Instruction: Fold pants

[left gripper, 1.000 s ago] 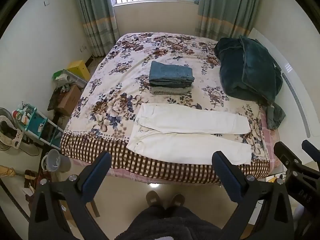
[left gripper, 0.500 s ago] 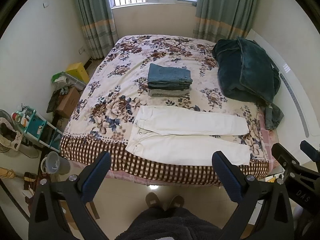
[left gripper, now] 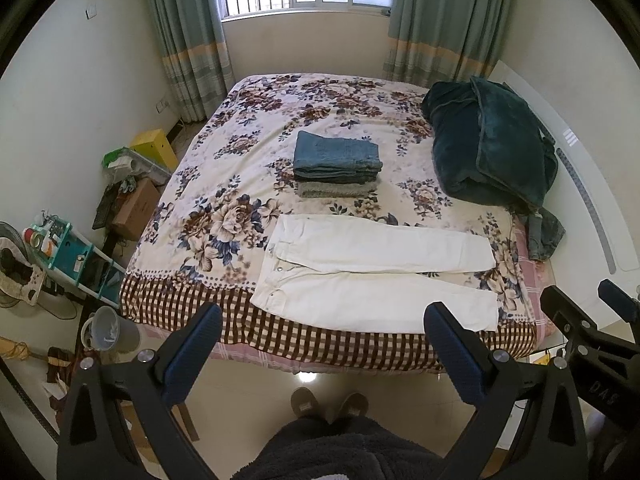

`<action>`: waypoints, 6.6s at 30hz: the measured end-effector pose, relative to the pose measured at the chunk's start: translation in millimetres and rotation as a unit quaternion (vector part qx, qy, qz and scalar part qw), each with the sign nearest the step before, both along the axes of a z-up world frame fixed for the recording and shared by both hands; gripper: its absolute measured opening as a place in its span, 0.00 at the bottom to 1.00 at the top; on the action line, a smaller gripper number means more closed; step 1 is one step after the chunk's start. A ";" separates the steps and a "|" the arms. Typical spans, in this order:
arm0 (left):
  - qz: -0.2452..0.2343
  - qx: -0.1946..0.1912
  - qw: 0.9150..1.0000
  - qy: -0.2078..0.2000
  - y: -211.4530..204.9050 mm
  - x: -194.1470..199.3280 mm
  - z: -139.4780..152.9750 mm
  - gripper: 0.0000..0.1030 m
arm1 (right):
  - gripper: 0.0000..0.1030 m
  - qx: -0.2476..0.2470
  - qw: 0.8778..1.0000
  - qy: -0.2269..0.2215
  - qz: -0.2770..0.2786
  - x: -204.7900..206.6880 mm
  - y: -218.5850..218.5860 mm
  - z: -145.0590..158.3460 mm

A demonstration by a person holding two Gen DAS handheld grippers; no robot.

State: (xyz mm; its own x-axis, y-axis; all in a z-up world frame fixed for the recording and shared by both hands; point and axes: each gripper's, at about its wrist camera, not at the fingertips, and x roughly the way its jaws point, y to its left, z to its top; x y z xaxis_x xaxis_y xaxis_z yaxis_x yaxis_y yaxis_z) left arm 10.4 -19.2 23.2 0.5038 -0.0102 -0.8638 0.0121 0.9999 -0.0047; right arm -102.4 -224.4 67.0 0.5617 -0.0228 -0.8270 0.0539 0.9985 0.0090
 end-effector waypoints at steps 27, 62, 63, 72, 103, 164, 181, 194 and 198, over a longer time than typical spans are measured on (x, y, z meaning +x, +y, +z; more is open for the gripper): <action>0.000 -0.008 1.000 -0.008 6.9 -5.7 3.6 1.00 | 1.00 0.002 1.000 -0.004 0.000 -1.2 -0.6 13.5; 0.043 0.008 0.999 -0.020 -7.3 26.6 -20.5 1.00 | 1.00 0.023 0.999 0.041 -0.004 42.4 -27.4 -16.5; 0.046 0.014 0.999 -0.022 -10.7 29.7 -25.5 1.00 | 1.00 0.023 0.999 0.048 -0.010 52.5 -34.1 -28.1; 0.066 0.041 0.996 0.045 -26.0 143.3 -125.5 1.00 | 1.00 0.042 0.990 0.100 -0.094 161.3 -109.9 -145.9; 0.279 0.014 0.893 0.352 1.5 520.3 -630.4 0.82 | 1.00 0.160 0.794 0.325 -0.489 542.3 -336.6 -749.4; 0.336 -0.100 0.913 0.209 75.9 158.1 -577.5 0.62 | 0.05 0.338 0.744 0.153 -0.556 147.4 -401.1 -767.4; 0.424 -0.138 0.879 0.169 158.0 134.4 -586.0 0.14 | 0.47 0.393 0.770 0.184 -0.467 141.9 -349.0 -753.6; 0.421 -0.157 0.883 0.134 190.1 108.1 -555.5 0.08 | 0.02 0.338 0.784 0.221 -0.471 159.6 -281.2 -765.3; 0.420 -0.147 0.887 0.126 188.8 106.5 -544.1 0.07 | 0.02 0.324 0.797 0.235 -0.452 153.7 -275.4 -748.8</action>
State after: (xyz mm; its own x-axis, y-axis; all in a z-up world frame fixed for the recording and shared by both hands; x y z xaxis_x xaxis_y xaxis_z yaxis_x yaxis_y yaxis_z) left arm 116.9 169.7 -520.8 0.2316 0.0330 -0.9723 -0.7743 0.6113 -0.1637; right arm 51.3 -499.8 -681.8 0.1824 0.2746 -0.9441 0.8986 0.3431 0.2735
